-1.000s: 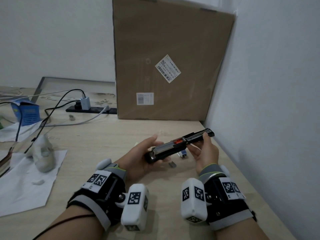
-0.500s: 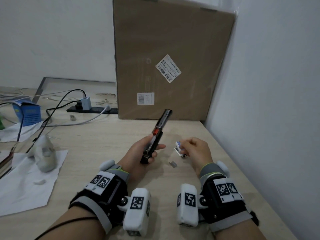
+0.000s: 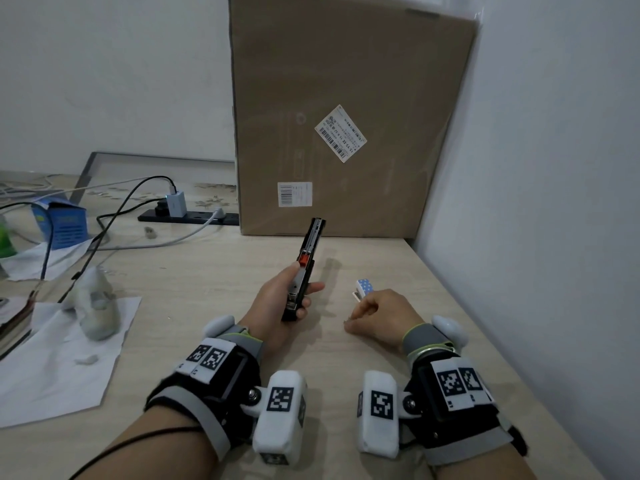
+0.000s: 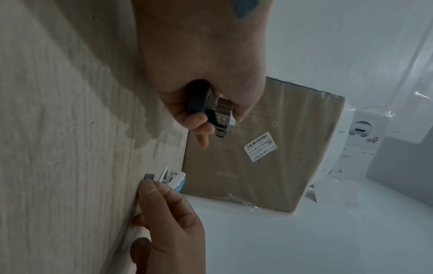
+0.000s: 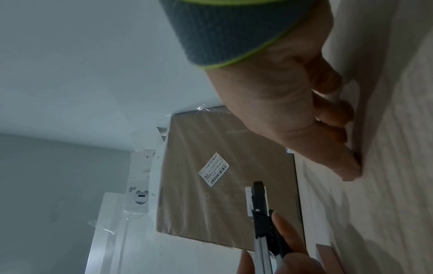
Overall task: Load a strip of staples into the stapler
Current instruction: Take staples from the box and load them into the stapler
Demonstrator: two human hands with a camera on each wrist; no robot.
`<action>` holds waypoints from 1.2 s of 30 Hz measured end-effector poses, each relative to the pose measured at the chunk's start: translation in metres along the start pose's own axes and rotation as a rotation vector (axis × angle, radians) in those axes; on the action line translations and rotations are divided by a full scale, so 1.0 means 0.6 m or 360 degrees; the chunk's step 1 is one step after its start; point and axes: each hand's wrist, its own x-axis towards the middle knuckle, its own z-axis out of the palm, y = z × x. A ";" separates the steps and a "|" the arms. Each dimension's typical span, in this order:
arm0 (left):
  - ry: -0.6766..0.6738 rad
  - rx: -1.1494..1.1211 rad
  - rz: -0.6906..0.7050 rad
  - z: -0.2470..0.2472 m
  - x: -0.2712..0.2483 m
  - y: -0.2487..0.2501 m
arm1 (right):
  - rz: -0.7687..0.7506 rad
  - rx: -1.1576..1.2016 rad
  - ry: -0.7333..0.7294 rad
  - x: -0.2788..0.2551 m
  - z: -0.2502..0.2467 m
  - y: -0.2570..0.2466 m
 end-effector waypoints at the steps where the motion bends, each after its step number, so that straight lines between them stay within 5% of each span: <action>1: -0.0004 0.0007 -0.0004 0.000 0.000 0.000 | -0.0021 -0.0012 0.0011 0.001 0.000 0.001; 7: -0.0067 -0.0040 -0.0045 -0.003 -0.001 -0.001 | -0.0117 0.0424 0.0298 0.008 0.007 0.002; 17: -0.0265 0.0105 -0.0177 0.001 -0.011 -0.002 | -0.0390 0.1082 0.0377 0.000 -0.001 -0.023; 30: -0.0414 0.0356 -0.0302 -0.001 -0.016 0.001 | -0.0423 0.1271 0.0239 -0.003 0.004 -0.029; 36: -0.0472 0.0336 -0.0322 -0.005 -0.017 0.002 | -0.0523 0.0974 0.0337 -0.005 0.001 -0.027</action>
